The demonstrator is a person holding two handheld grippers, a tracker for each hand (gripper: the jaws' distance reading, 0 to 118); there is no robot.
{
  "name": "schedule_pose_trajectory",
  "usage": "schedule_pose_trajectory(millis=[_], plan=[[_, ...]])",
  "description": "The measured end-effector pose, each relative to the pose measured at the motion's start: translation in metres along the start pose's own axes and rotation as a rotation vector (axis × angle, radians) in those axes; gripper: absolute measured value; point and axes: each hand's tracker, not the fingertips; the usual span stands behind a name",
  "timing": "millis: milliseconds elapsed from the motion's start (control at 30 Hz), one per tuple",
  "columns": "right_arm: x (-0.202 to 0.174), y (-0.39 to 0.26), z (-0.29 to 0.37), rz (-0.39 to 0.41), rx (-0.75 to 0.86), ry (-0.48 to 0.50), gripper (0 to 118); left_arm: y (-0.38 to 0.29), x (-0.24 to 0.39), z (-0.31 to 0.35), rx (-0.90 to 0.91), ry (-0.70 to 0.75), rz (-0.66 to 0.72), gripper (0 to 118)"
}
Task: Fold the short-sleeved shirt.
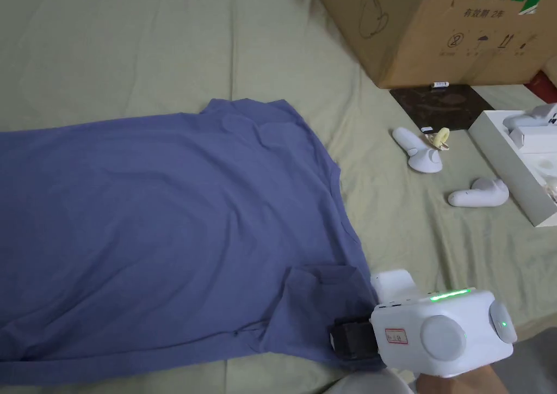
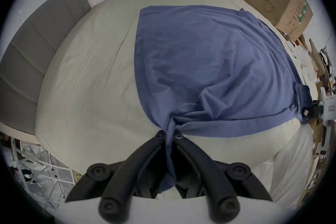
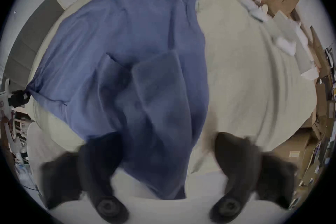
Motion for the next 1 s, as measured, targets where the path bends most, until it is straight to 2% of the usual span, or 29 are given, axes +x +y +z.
schedule_pose_trajectory(millis=[67, 100, 133, 167, 200, 367, 433, 533, 733, 1000], plan=[[-0.002, 0.0, -0.001, 0.006, 0.013, 0.008, 56, 0.0, 0.001, 0.0, -0.009, 0.003, -0.006, 2], [-0.004, 0.0, 0.004, 0.035, 0.013, -0.001, 35, 0.0, 0.002, 0.0, -0.012, 0.001, -0.006, 2], [-0.005, 0.0, 0.01, 0.067, 0.011, 0.012, 20, -0.001, 0.003, 0.002, -0.012, 0.0, -0.006, 2], [-0.004, 0.0, 0.016, 0.062, 0.02, 0.01, 12, -0.002, 0.004, 0.005, -0.012, -0.006, -0.004, 2], [-0.002, 0.0, 0.021, 0.054, 0.039, 0.001, 10, -0.003, 0.004, 0.007, -0.012, -0.012, -0.007, 2], [0.012, -0.011, 0.047, 0.024, 0.08, 0.035, 8, -0.009, 0.014, 0.025, 0.0, -0.012, -0.044, 2], [0.011, -0.012, 0.063, 0.007, 0.13, 0.089, 8, -0.011, 0.015, 0.036, 0.007, -0.014, -0.044, 2], [0.005, -0.004, 0.084, 0.043, 0.193, 0.064, 8, -0.009, 0.012, 0.046, 0.017, -0.012, -0.047, 2], [0.008, 0.044, 0.097, 0.027, 0.234, 0.096, 8, 0.029, 0.009, 0.048, 0.051, 0.026, -0.099, 2], [-0.005, 0.149, 0.043, 0.033, 0.22, 0.073, 8, 0.127, 0.002, -0.03, 0.036, 0.027, -0.117, 2]])
